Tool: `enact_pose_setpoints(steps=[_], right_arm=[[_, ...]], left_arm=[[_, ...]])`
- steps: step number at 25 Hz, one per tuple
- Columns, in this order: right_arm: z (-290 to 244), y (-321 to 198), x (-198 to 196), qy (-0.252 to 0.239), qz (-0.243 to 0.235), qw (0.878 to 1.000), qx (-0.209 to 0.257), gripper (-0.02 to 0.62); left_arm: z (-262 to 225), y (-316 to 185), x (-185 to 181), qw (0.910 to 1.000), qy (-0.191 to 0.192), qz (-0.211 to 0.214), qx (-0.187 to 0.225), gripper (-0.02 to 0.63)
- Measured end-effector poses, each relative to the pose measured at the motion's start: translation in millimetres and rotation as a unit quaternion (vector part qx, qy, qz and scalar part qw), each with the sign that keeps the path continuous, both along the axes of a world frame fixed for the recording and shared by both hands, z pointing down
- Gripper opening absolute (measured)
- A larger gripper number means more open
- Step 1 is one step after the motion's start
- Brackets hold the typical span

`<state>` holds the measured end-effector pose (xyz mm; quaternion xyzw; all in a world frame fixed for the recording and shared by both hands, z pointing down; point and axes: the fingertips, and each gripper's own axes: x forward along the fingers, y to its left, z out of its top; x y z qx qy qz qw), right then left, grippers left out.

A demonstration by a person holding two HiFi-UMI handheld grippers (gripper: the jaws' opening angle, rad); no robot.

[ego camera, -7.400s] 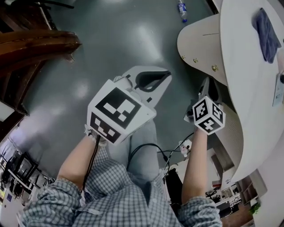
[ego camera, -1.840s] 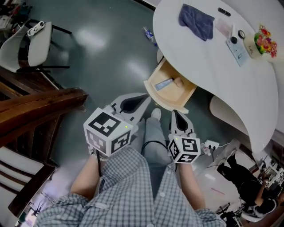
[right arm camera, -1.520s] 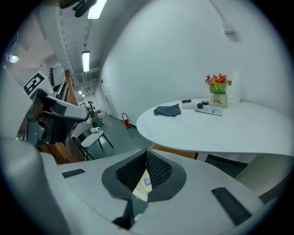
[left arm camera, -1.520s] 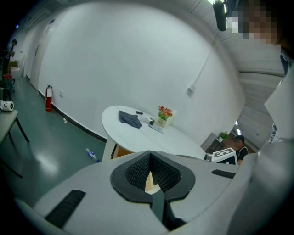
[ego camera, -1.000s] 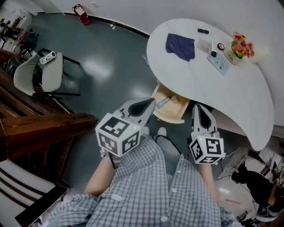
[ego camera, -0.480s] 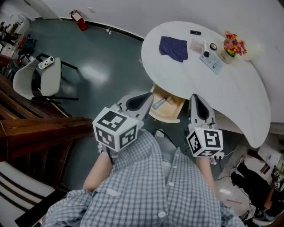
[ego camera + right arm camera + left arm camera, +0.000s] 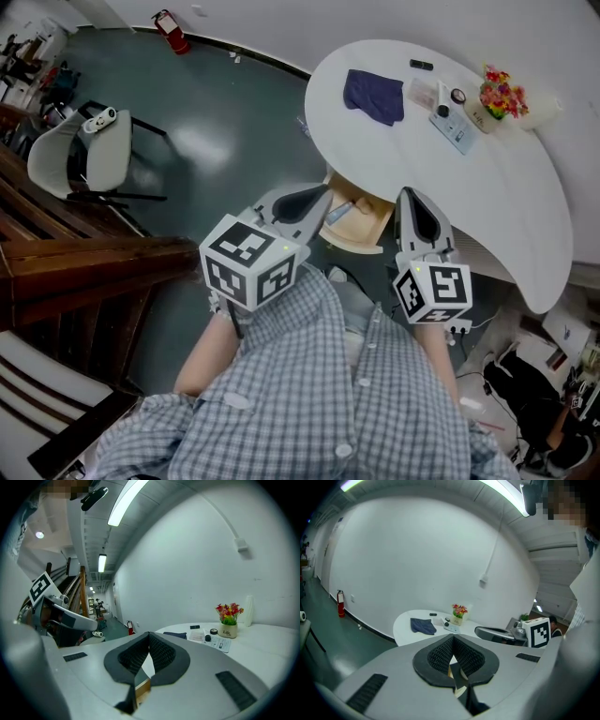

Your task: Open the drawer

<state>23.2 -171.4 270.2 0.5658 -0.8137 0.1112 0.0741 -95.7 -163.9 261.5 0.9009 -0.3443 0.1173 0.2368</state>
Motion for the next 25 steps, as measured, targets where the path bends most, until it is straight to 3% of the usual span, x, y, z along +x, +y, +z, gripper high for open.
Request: enact_pose_setpoints(steps=[25], right_arm=[[2.5, -1.5, -2.4, 0.010, -0.008, 1.000, -0.014, 0.009]], left_arm=[[1.5, 1.6, 3.3, 1.0000, 0.004, 0.005, -0.007, 0.003]])
